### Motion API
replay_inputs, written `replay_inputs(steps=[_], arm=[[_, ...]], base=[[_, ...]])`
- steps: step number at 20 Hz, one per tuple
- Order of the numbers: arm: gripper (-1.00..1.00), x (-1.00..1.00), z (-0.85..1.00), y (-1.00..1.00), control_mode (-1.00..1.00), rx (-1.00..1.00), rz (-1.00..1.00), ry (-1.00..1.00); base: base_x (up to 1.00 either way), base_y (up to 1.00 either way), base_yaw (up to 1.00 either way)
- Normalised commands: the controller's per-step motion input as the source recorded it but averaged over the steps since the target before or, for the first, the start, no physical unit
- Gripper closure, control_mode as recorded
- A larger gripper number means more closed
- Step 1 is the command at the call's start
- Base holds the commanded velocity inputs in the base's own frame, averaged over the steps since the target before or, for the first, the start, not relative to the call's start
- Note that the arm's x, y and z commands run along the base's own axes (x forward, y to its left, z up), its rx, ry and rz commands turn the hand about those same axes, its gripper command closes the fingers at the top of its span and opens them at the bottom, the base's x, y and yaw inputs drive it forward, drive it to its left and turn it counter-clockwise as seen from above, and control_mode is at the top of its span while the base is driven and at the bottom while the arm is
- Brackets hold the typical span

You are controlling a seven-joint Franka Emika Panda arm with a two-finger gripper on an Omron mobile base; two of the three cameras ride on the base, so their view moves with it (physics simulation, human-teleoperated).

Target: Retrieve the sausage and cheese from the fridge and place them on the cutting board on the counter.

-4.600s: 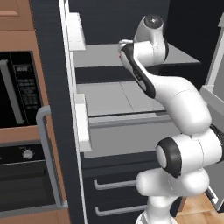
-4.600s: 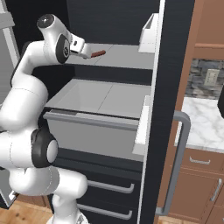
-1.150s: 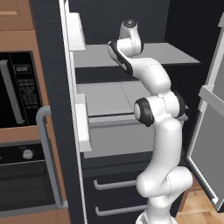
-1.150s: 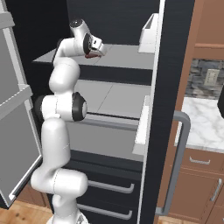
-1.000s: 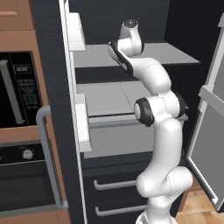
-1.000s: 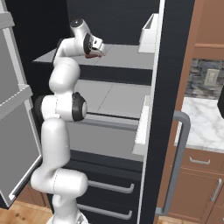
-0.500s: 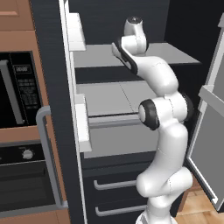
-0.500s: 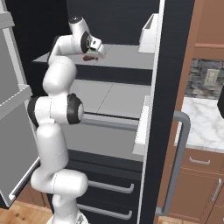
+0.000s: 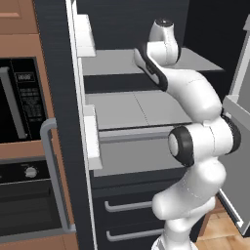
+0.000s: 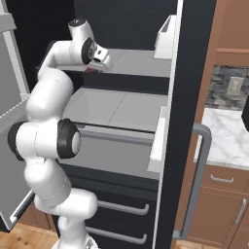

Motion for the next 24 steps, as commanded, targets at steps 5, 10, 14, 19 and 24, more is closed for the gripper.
replay_inputs(steps=[5, 10, 14, 19, 24], arm=[[1.00, -1.00, 0.04, -0.18, -1.00, 0.02, 0.03, 0.01], [1.00, -1.00, 0.16, -0.16, -1.00, 0.00, 0.09, 0.00], [1.00, -1.00, -0.03, -0.05, -1.00, 0.00, 0.08, 0.00], [1.00, -1.00, -0.59, 0.00, -1.00, 0.00, 0.14, 0.00], [1.00, -0.94, -0.73, 0.00, -1.00, 0.00, 0.13, 0.00]], base=[[0.00, 0.00, 0.00], [0.00, 0.00, 0.00], [0.00, 0.00, 0.00], [0.00, 0.00, 0.00], [0.00, 0.00, 0.00]])
